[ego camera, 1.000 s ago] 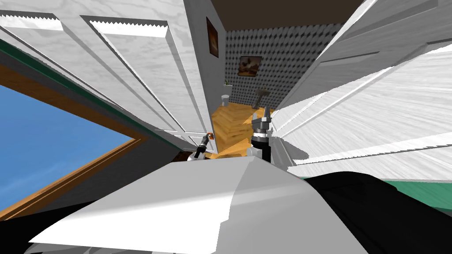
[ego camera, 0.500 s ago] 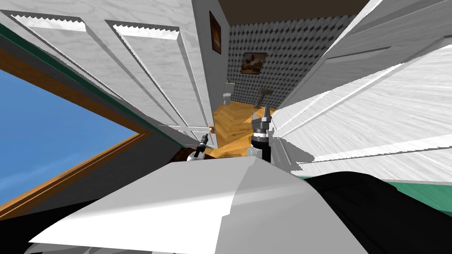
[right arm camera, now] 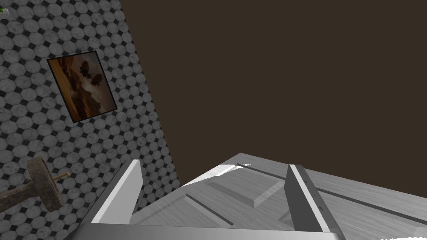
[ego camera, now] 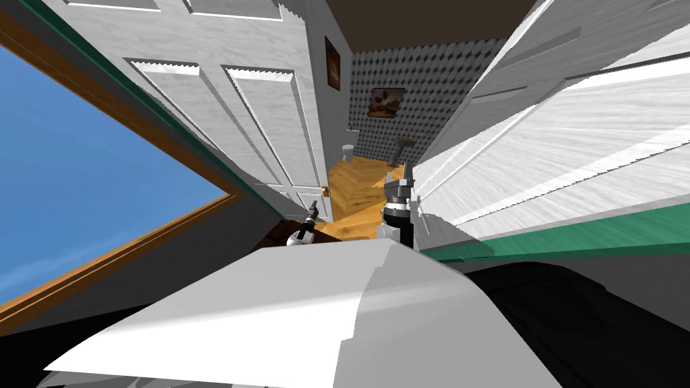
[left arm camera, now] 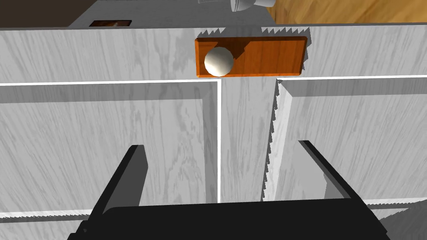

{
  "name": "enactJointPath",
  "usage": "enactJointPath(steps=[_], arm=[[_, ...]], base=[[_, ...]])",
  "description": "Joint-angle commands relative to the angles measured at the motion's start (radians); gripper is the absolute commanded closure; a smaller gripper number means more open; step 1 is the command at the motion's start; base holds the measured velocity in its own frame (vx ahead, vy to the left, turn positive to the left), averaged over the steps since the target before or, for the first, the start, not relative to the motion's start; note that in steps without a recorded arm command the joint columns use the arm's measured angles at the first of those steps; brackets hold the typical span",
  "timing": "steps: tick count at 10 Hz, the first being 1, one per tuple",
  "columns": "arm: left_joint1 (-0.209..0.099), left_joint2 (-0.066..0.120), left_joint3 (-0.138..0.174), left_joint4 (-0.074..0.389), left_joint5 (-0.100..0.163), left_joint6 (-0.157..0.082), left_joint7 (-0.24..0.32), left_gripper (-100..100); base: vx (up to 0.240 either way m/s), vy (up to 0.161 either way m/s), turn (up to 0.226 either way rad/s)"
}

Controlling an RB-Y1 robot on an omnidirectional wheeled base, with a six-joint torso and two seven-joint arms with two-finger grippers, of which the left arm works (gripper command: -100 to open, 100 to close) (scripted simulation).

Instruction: Push the door open

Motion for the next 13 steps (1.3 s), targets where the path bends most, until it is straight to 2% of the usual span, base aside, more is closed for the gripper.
enactJointPath(steps=[1, 6, 12, 13], arm=[[0.001, 0.005, 0.003, 0.001, 0.001, -0.003, -0.003, -100], [0.003, 0.009, 0.011, 0.004, 0.006, -0.012, -0.01, -100], [0.003, 0.001, 0.019, 0.011, 0.01, -0.022, -0.017, -100], [0.003, 0.001, 0.019, 0.011, 0.01, -0.022, -0.017, 100]], base=[[0.096, -0.024, -0.034], [0.195, -0.036, -0.022], [0.171, -0.025, -0.019], [-0.018, 0.0, -0.006]])
